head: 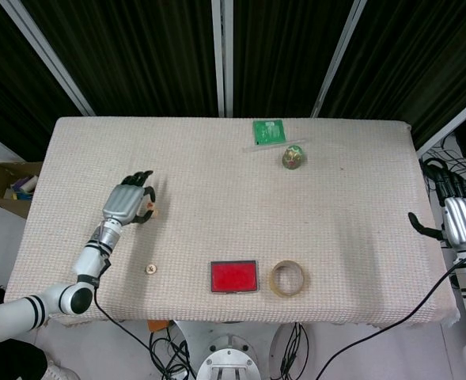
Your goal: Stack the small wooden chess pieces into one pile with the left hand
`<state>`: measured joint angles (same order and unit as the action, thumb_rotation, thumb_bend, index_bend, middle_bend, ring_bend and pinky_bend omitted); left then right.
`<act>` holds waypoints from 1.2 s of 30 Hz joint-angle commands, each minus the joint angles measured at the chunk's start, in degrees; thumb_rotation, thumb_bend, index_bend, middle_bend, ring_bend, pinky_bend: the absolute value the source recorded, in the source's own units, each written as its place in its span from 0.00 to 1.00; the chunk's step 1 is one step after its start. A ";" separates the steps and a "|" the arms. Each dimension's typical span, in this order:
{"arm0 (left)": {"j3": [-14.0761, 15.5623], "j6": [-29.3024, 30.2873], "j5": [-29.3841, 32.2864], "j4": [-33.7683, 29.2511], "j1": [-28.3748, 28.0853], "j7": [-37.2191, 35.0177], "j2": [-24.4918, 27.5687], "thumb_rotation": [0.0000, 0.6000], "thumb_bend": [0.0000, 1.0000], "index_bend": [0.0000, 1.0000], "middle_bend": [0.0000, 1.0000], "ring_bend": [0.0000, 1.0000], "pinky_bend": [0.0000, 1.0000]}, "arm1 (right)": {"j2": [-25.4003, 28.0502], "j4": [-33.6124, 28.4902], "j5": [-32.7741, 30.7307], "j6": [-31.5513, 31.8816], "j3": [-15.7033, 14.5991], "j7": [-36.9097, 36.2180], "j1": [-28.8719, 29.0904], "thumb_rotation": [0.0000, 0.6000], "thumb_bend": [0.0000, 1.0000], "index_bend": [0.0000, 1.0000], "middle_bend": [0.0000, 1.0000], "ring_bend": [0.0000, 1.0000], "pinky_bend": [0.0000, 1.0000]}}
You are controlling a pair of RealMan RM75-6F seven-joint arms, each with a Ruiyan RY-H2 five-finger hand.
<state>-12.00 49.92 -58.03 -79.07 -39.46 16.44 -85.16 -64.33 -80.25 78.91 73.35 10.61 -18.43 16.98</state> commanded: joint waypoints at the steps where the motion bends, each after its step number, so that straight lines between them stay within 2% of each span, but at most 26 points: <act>1: 0.27 0.14 0.05 -0.13 -0.13 0.14 -0.04 1.00 0.40 0.52 0.03 0.02 0.12 | -0.16 0.16 0.01 -0.05 0.01 -0.10 0.05 1.00 0.26 0.00 0.08 0.00 0.00; 18: 2.14 0.96 1.57 -0.05 -0.63 2.12 -0.27 1.00 0.37 0.50 0.03 0.02 0.12 | -0.25 0.34 -0.06 -0.01 0.03 -0.25 -0.08 1.00 0.26 0.00 0.08 0.00 0.00; 36: 2.71 2.03 1.46 -0.12 -1.20 2.98 -0.85 1.00 0.37 0.50 0.03 0.02 0.12 | -0.26 0.60 -0.20 -0.18 0.05 -0.51 -0.17 1.00 0.26 0.00 0.08 0.00 0.00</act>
<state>-9.30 51.94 -56.62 -79.19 -40.63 19.38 -85.99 -64.59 -79.65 78.71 73.18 10.67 -18.94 16.81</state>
